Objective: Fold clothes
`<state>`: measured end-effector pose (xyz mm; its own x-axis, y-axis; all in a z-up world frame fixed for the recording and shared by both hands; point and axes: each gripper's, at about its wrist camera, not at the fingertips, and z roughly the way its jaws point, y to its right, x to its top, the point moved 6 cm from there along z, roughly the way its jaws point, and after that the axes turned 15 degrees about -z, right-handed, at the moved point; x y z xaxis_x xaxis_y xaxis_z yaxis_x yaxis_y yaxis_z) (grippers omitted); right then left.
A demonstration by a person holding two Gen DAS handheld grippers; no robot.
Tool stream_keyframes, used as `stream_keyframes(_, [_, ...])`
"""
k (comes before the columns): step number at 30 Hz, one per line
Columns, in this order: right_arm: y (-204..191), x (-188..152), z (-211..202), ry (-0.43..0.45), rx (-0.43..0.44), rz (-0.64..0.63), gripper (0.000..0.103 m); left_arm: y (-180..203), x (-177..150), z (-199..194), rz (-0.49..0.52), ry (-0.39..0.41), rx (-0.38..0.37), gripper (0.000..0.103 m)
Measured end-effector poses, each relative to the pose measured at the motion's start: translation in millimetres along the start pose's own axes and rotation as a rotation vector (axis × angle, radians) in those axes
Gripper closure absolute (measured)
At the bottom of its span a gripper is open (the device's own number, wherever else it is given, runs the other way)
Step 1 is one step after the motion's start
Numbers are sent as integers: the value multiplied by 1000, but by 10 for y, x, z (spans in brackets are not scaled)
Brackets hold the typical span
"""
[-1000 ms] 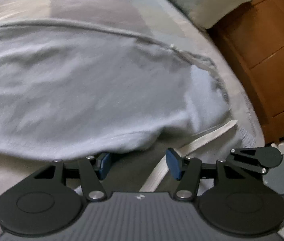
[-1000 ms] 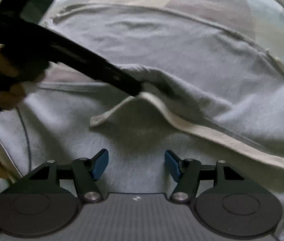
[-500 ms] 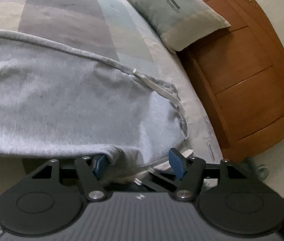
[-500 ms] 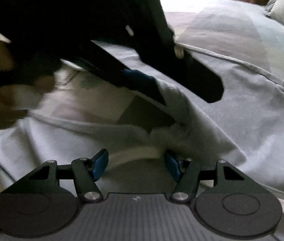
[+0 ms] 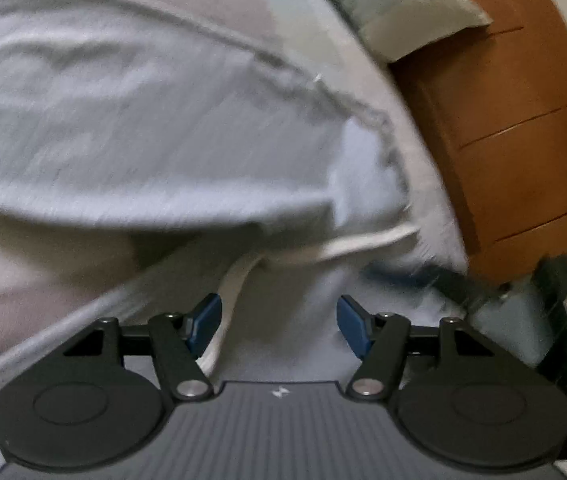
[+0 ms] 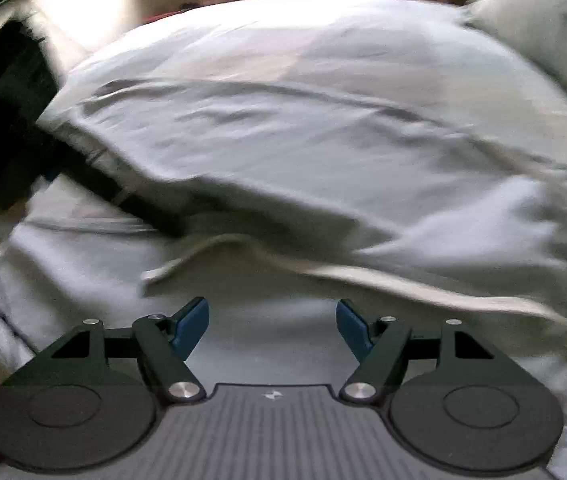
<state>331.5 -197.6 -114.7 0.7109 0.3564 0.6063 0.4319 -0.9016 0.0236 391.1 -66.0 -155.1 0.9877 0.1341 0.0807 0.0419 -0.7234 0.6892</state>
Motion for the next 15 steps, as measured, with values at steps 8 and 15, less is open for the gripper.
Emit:
stream_keyframes(8, [899, -187, 93, -61, -177, 151, 29, -245, -111, 47, -40, 2, 58, 40])
stream_keyframes(15, [1092, -116, -335, -48, -220, 187, 30, -63, -190, 46, 104, 10, 151, 40])
